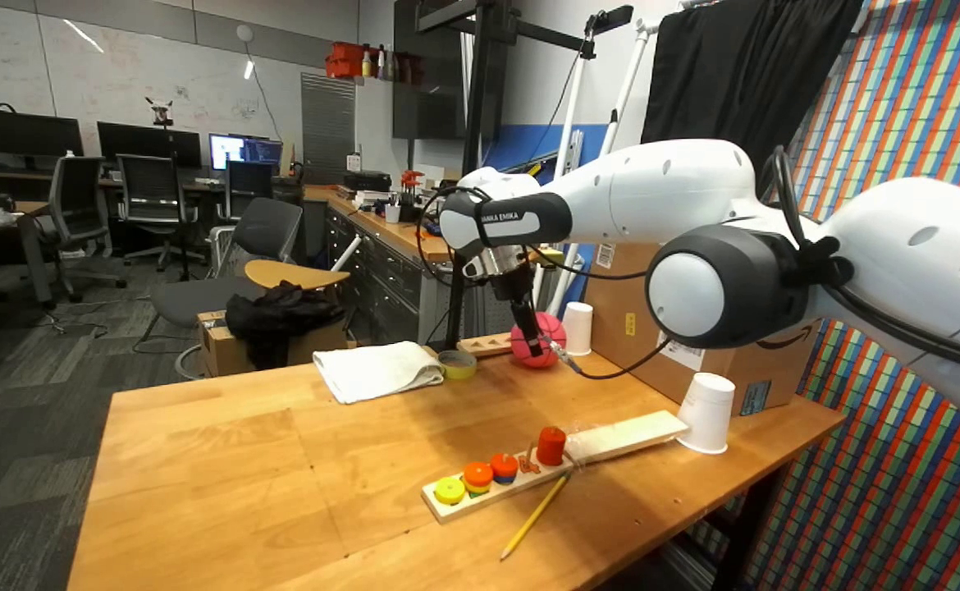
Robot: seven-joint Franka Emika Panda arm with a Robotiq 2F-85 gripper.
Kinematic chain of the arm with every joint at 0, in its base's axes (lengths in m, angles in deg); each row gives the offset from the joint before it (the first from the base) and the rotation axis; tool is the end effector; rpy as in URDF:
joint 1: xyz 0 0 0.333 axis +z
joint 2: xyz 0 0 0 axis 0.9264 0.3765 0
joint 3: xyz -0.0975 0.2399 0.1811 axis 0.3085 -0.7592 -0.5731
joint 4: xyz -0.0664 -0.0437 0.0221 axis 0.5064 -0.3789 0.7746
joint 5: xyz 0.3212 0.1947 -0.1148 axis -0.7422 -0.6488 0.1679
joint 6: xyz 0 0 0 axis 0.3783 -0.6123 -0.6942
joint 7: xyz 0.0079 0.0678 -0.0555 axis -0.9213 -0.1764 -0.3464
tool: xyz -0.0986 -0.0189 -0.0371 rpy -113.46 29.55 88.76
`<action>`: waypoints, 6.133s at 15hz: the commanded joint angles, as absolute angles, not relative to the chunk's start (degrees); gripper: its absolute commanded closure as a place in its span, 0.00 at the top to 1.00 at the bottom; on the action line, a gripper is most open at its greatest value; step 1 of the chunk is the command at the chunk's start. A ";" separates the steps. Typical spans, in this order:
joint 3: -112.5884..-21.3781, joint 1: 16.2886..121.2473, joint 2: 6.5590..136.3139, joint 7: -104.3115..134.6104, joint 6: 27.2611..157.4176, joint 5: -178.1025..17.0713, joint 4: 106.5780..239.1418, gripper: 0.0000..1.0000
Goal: Move the ball
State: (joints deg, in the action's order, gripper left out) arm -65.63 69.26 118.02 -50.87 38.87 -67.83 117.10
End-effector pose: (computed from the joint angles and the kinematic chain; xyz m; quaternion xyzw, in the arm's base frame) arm 0.7607 -0.0489 0.2984 0.8425 0.4835 -0.2274 0.0681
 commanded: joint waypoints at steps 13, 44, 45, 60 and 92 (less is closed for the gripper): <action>-58.59 62.58 115.42 -47.73 32.15 -63.15 125.66 1.00; -77.93 69.03 83.31 -50.67 53.65 -73.74 160.23 1.00; -78.18 69.03 83.07 -51.06 54.31 -74.34 160.82 1.00; -77.91 67.43 93.90 -56.14 53.14 -78.88 155.15 1.00; -71.88 63.45 95.72 -65.43 57.15 -66.81 145.67 1.00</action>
